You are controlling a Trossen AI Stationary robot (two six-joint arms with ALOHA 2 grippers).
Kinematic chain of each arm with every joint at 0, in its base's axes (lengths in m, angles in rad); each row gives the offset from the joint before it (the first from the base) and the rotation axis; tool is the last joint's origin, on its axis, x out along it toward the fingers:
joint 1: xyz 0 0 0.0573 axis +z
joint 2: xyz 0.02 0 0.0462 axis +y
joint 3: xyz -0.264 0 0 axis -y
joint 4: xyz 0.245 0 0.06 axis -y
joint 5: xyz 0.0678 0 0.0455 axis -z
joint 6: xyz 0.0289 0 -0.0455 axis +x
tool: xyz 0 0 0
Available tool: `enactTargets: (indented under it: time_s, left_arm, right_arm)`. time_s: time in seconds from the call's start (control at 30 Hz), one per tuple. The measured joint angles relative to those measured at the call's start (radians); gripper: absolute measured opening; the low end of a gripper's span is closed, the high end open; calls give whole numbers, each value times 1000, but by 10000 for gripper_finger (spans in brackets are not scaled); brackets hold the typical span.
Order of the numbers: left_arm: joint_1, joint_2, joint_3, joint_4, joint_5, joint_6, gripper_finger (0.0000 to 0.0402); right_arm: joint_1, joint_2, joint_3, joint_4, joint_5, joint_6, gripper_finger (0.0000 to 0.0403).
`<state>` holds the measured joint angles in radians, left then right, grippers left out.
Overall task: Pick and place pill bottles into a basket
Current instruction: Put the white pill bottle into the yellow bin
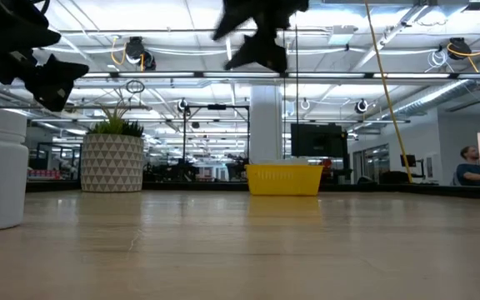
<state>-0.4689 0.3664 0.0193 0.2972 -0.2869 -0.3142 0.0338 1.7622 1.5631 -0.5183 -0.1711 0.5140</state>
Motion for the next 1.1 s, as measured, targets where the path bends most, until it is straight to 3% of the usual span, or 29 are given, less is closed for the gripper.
enactTargets:
  time_s: [0.13, 0.4, 0.6, 0.8, 0.9, 1.0, 1.1]
  left_arm:
    - [0, 0, 0, 16, 78, 27, 241]
    - [0, 0, 0, 22, 127, 4, 241]
    - [0, 0, 0, 19, 239, 6, 241]
    - [0, 0, 0, 81, 254, 26, 241]
    - [0, -1, 0, 110, 252, 32, 241]
    - [0, 0, 0, 135, 253, 46, 241]
    - [0, 0, 0, 134, 253, 49, 241]
  right_arm:
    - [33, 5, -1, 62, -12, 45, 210]
    - [83, 4, 1, 177, 13, 22, 203]
    - [129, 4, 1, 186, 88, 85, 193]
    - [175, 4, 1, 209, 145, 177, 192]
    - [195, -8, 1, 233, 182, 118, 191]
    - [229, -36, -4, 207, 258, 69, 172]
    - [260, -64, -29, 199, 317, 10, 116]
